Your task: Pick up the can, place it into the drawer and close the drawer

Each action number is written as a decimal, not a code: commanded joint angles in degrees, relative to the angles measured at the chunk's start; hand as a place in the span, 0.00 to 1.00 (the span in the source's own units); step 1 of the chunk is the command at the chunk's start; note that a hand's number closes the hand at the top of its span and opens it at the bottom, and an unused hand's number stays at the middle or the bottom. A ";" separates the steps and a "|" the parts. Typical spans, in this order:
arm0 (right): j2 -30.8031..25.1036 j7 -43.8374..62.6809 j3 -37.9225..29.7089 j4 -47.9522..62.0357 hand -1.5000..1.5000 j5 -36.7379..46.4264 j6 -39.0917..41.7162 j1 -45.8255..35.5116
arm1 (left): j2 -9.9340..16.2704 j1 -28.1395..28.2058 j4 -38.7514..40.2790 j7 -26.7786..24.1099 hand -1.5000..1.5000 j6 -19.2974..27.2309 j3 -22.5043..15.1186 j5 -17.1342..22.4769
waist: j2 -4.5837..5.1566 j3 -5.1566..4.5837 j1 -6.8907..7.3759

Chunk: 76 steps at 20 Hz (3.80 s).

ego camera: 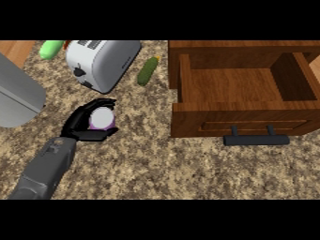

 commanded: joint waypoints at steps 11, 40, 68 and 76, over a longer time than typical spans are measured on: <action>1.34 -3.01 -1.04 -1.40 0.00 -1.51 2.00 5.00 | -4.02 -1.34 -8.23 6.11 1.00 -5.90 -0.06 3.71 | -0.30 0.01 0.53; 1.57 -1.97 0.16 0.59 0.00 1.37 -1.71 1.48 | -11.69 8.89 -69.19 50.26 1.00 29.32 -16.55 9.79 | -0.33 0.02 1.01; -0.89 -2.21 -3.93 -1.52 0.00 -3.49 1.94 3.60 | -11.71 -40.95 -28.95 56.75 1.00 47.90 -23.61 19.84 | 0.00 0.07 -0.99; -1.14 1.32 -1.66 -1.59 0.00 -2.39 -0.85 -1.60 | -11.71 -46.47 -17.90 50.48 1.00 48.56 -28.44 27.28 | 0.49 0.09 -2.50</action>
